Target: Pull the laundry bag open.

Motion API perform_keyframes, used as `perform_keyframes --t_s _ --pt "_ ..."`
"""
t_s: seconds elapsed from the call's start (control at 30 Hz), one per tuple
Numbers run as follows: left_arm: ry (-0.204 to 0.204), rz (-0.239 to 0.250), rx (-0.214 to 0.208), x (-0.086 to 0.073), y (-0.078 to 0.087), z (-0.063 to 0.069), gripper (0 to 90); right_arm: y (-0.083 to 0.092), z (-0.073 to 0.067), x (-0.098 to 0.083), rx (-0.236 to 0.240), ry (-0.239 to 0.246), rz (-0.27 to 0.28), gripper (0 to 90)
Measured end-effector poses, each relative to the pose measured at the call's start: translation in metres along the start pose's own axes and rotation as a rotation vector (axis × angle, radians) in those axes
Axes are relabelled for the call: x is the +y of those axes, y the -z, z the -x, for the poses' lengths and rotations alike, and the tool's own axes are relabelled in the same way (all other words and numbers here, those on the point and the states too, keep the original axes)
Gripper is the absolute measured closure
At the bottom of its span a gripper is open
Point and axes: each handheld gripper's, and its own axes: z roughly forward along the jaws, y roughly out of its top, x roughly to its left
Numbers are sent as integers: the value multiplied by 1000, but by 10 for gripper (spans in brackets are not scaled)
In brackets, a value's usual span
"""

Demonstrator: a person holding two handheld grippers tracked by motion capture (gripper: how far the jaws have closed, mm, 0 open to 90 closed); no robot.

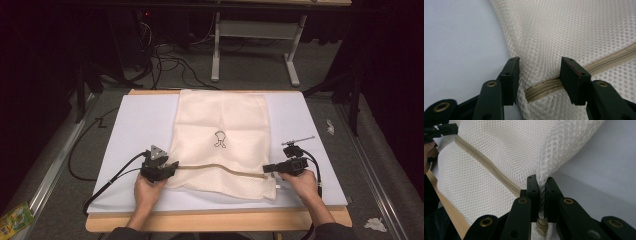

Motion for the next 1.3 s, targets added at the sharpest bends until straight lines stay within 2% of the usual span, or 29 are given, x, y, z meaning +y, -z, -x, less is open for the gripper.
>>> perform_keyframes --t_s 0.17,0.33,0.63,0.73,0.8,0.83,1.1,1.2,1.3 --pt "-10 -14 -12 2 5 -3 493 6 -3 3 3 18 16 866" --pt "-21 -4 -17 5 15 -3 467 9 -7 4 3 26 33 867" --pt "-31 4 -69 14 29 9 437 11 -14 8 9 35 52 868" --pt "-46 11 -70 17 32 14 425 12 -17 10 8 37 56 868" --pt "-44 17 -76 18 34 14 421 13 -18 11 7 41 59 868" --pt "-26 28 -88 20 38 12 421 13 -18 12 6 39 60 868" --pt "-11 42 -74 24 48 5 420 14 -17 12 3 31 63 869" --pt "-5 43 -97 25 49 8 433 13 -18 13 5 35 69 869" --pt "-18 36 -129 26 45 18 437 13 -19 13 7 36 72 869"
